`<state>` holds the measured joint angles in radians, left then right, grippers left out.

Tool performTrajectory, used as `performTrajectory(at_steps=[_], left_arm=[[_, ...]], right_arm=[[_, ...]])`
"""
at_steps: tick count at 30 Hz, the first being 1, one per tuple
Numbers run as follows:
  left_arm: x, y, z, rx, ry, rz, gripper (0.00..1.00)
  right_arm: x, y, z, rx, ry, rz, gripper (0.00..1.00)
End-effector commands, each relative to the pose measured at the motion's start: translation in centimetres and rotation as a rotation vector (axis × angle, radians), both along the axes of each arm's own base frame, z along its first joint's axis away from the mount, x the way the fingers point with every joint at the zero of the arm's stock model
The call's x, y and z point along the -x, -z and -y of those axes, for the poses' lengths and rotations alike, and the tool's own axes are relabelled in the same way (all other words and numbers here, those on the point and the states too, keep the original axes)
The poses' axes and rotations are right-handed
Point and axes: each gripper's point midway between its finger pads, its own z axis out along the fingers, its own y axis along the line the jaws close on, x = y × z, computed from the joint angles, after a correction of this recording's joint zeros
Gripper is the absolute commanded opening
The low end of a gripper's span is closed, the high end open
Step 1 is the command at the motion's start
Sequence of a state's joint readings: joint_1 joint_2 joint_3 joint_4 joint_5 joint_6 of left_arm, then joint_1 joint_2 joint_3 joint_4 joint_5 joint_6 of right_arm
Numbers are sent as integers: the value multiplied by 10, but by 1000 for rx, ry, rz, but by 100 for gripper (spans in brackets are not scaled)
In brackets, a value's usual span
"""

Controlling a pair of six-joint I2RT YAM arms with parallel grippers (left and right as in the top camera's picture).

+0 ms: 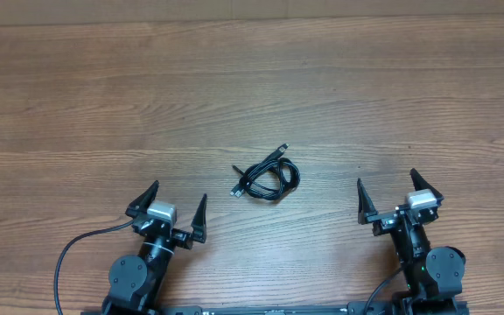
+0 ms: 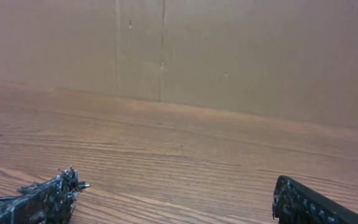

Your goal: Untangle cables

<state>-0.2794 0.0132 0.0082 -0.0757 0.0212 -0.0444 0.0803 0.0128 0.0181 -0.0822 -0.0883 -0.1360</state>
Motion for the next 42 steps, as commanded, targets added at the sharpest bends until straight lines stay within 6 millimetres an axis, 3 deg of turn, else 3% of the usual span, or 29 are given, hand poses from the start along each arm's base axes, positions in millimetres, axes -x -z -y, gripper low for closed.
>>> performTrajectory(at_steps=[1, 42], left_arm=[[0, 0, -2, -21, -9, 10, 100], [0, 0, -2, -21, -9, 10, 100]], right_arm=[[0, 2, 2, 7, 12, 6, 100], [0, 2, 2, 7, 11, 6, 100]])
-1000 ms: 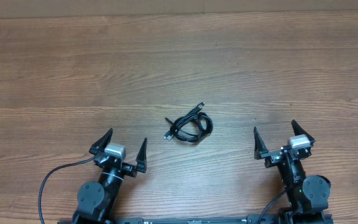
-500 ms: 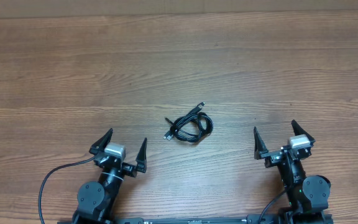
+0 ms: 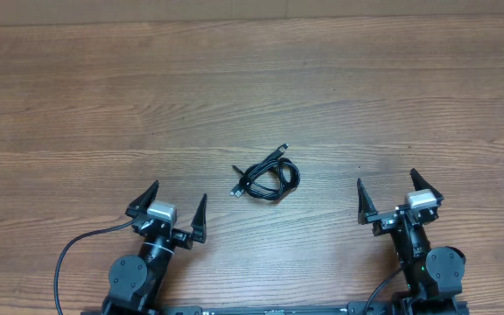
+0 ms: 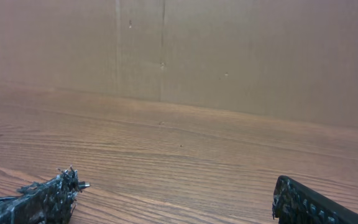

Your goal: Untangle cables

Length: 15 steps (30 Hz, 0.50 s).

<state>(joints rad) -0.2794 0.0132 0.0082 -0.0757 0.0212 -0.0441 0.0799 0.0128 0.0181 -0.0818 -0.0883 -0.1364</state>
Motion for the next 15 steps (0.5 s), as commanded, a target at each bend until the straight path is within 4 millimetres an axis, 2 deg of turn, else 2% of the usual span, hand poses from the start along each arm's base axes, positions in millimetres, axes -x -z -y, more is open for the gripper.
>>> performTrajectory(at_steps=[1, 15], left_arm=[[0, 0, -2, -20, -9, 10, 100], [-1, 0, -3, -21, -16, 10, 100]], right_arm=[[0, 2, 2, 7, 11, 5, 100], [0, 2, 2, 7, 11, 5, 100]])
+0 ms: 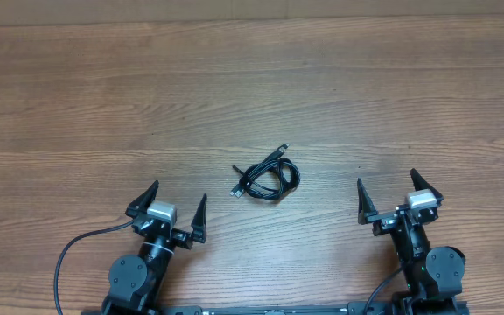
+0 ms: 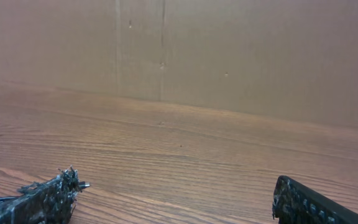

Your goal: Untangle cables

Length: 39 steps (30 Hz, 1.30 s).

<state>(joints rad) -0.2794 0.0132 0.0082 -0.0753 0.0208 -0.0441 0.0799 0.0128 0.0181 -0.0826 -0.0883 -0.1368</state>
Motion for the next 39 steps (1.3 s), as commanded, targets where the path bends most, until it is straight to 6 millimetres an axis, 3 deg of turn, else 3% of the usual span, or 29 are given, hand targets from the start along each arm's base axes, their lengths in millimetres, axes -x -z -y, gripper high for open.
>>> performTrajectory(at_steps=[1, 39], left_arm=[[-1, 0, -3, -21, -15, 10, 100], [-1, 7, -1, -28, -4, -20, 100]], right_arm=[[0, 2, 2, 7, 11, 6, 100], [0, 2, 2, 7, 11, 6, 100]])
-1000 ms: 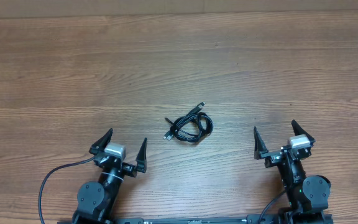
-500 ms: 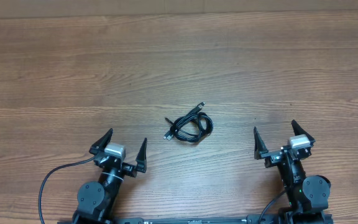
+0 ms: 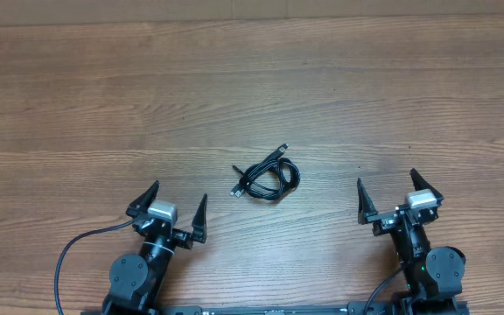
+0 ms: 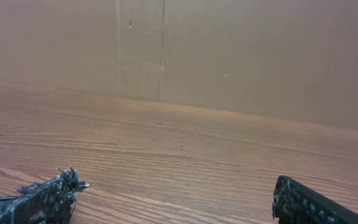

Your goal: Untangle cables

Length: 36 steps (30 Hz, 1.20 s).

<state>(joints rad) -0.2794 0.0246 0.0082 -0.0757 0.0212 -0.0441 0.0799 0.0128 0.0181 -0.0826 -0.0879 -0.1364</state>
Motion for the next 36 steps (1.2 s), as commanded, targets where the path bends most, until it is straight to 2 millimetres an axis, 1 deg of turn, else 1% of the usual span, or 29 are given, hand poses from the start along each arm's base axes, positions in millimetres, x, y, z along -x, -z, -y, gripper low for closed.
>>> performTrajectory(at_steps=[1, 7, 15, 26, 36], left_arm=[[-1, 5, -1, -25, -5, -9, 100], [-1, 4, -1, -26, -5, -10, 99], [5, -1, -3, -40, -5, -58, 100], [12, -9, -14, -63, -53, -109, 100], [13, -10, -15, -66, -58, -117, 100]], right_arm=[[0, 2, 2, 7, 11, 6, 100], [0, 2, 2, 7, 11, 6, 100], [0, 2, 2, 7, 11, 6, 100], [0, 2, 2, 7, 11, 6, 100], [0, 2, 2, 7, 11, 6, 100]])
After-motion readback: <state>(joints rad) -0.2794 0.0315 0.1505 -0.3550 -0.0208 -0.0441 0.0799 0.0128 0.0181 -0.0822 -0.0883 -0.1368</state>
